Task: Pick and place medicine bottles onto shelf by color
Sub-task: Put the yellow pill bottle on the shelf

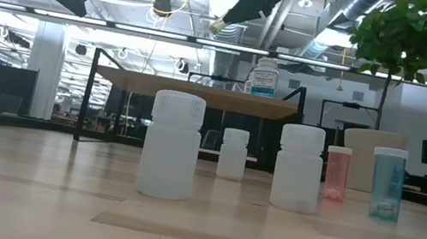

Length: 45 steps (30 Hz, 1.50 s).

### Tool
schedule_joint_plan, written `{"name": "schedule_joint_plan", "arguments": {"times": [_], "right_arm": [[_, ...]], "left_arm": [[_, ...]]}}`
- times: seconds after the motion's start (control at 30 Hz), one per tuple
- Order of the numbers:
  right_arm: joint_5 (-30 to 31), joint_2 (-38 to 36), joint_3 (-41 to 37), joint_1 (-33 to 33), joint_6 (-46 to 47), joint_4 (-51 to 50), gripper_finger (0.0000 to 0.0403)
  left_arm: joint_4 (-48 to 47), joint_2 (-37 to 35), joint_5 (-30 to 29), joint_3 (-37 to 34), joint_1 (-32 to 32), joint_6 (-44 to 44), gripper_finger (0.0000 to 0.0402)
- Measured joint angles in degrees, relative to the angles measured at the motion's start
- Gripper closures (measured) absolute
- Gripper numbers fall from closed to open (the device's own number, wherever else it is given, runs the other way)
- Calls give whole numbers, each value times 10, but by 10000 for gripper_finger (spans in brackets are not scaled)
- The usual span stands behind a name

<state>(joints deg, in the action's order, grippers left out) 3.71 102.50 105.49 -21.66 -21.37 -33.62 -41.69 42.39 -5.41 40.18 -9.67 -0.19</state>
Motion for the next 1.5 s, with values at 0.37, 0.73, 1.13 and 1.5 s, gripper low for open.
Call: {"name": "schedule_joint_plan", "arguments": {"times": [0.37, 0.73, 1.13, 1.5], "right_arm": [[-30, 65, 50, -4, -48, 125, 285], [-22, 227, 287, -6, -70, -115, 285], [-20, 214, 269, -21, -29, -254, 285], [-59, 214, 269, -16, -5, -339, 285]], "left_arm": [[0, 0, 0, 0, 0, -3, 293], [0, 0, 0, 0, 0, 0, 293], [0, 0, 0, 0, 0, 4, 293], [0, 0, 0, 0, 0, 4, 293]]}}
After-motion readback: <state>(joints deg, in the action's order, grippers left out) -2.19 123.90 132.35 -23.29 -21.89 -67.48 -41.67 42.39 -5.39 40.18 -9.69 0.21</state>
